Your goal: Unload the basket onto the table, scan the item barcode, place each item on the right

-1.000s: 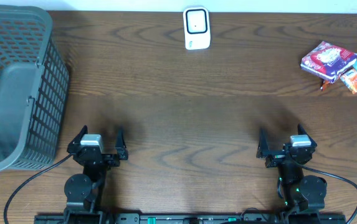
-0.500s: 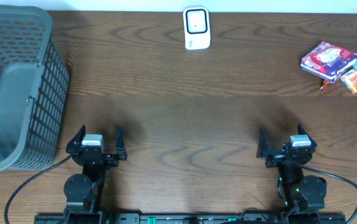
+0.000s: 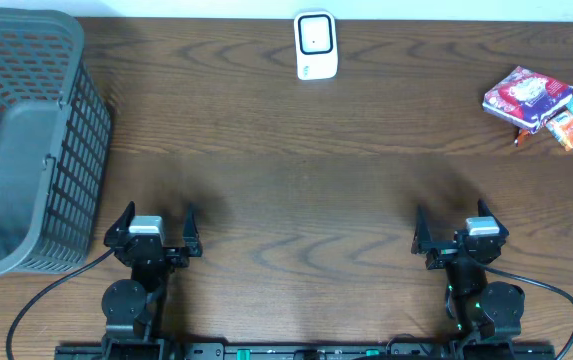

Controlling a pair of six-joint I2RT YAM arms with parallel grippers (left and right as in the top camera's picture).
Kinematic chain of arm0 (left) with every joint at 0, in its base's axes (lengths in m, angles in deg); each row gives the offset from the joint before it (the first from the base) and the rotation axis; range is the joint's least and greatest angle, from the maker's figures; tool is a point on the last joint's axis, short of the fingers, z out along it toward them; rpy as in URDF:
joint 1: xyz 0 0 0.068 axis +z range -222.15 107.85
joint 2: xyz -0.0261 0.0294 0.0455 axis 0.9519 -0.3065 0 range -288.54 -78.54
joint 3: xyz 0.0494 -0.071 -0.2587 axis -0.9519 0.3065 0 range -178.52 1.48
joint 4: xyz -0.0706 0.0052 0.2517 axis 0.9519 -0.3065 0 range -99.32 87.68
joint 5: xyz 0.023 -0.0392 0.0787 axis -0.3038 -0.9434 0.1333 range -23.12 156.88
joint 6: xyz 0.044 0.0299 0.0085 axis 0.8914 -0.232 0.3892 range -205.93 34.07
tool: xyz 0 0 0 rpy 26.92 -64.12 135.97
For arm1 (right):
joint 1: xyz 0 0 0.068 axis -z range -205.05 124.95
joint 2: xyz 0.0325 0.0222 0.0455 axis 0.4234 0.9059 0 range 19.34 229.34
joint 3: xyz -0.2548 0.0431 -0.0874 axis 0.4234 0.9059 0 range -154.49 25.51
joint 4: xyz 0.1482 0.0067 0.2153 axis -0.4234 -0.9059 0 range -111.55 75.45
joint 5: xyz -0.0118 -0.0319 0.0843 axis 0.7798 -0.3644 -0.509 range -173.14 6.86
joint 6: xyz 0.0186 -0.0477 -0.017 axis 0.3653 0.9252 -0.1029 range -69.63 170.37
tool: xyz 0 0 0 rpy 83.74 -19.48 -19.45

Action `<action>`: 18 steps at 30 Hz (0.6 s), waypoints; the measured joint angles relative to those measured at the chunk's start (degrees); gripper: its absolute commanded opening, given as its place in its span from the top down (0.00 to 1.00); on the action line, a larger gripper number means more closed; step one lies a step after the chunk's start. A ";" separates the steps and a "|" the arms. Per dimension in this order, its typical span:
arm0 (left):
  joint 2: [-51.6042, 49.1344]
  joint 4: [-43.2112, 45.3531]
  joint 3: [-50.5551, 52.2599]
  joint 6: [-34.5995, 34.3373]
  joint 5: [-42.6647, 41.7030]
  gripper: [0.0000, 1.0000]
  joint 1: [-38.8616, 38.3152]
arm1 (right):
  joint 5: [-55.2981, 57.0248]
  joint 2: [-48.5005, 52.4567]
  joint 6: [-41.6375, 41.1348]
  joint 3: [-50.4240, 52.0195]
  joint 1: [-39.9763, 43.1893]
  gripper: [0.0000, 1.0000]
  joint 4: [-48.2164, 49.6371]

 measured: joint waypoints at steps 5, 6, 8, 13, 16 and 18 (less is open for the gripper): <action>0.00 0.00 -0.02 -0.50 0.11 0.02 0.00 | 0.00 0.00 0.00 0.00 0.00 0.01 0.00; 0.00 0.00 0.00 -0.66 0.11 0.02 0.00 | 0.00 0.00 0.00 0.00 0.00 0.01 0.00; 0.00 0.00 -0.02 -0.83 0.11 0.02 0.00 | 0.00 0.00 0.00 0.00 0.00 0.01 0.00; 0.00 0.00 -0.02 -0.85 0.11 0.02 0.00 | 0.00 0.00 0.00 0.00 0.00 0.01 0.00; 0.00 0.00 -0.02 -0.85 0.11 0.02 0.00 | 0.00 0.00 0.00 0.00 0.00 0.01 0.00; 0.00 0.00 -0.02 -0.85 0.11 0.02 0.00 | 0.00 0.00 0.00 0.00 0.00 0.01 0.00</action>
